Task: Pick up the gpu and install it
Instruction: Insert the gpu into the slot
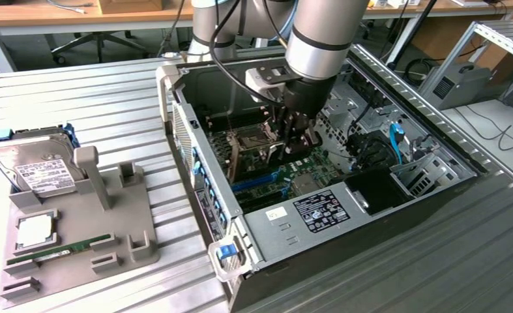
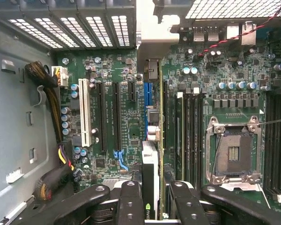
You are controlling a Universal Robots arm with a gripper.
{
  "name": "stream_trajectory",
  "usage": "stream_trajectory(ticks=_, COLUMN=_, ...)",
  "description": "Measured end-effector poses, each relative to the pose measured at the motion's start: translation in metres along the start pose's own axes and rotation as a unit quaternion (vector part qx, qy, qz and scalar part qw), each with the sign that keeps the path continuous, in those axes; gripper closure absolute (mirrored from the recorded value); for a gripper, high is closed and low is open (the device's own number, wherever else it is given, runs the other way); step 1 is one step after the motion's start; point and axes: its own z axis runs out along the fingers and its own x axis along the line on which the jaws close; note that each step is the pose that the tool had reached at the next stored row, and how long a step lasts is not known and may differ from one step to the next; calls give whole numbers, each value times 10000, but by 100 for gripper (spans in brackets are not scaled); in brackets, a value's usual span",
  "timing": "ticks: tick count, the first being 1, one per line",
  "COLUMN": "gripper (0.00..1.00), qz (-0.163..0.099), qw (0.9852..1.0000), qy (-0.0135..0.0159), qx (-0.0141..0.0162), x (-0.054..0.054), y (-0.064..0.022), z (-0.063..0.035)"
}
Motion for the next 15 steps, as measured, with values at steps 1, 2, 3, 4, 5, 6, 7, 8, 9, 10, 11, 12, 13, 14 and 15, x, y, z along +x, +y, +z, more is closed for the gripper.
stream_trajectory(ticks=1, gripper=73, qz=0, qw=10000, qy=-1, qx=0, x=3, y=5, z=0)
stream_trajectory(ticks=2, gripper=73, qz=0, qw=10000, qy=-1, qx=0, x=9, y=14, z=1)
stream_trajectory(ticks=3, gripper=73, qz=0, qw=10000, qy=-1, qx=0, x=11, y=17, z=1)
stream_trajectory(ticks=4, gripper=73, qz=-1, qw=10000, qy=-1, qx=0, x=11, y=18, z=1)
stream_trajectory(ticks=5, gripper=73, qz=0, qw=10000, qy=-1, qx=0, x=12, y=19, z=1)
stream_trajectory(ticks=6, gripper=73, qz=0, qw=10000, qy=-1, qx=0, x=12, y=19, z=1)
stream_trajectory(ticks=7, gripper=73, qz=0, qw=10000, qy=-1, qx=0, x=12, y=21, z=1)
stream_trajectory(ticks=8, gripper=73, qz=0, qw=10000, qy=-1, qx=0, x=12, y=23, z=1)
stream_trajectory(ticks=9, gripper=73, qz=0, qw=10000, qy=-1, qx=0, x=12, y=26, z=1)
stream_trajectory(ticks=10, gripper=73, qz=0, qw=10000, qy=-1, qx=0, x=12, y=29, z=1)
stream_trajectory(ticks=11, gripper=73, qz=0, qw=10000, qy=-1, qx=0, x=12, y=36, z=1)
stream_trajectory(ticks=12, gripper=73, qz=0, qw=10000, qy=0, qx=0, x=12, y=43, z=0)
stream_trajectory(ticks=13, gripper=73, qz=0, qw=10000, qy=-1, qx=0, x=12, y=49, z=0)
stream_trajectory(ticks=14, gripper=73, qz=0, qw=10000, qy=-1, qx=0, x=13, y=54, z=0)
stream_trajectory(ticks=15, gripper=73, qz=0, qw=10000, qy=-1, qx=0, x=13, y=59, z=0)
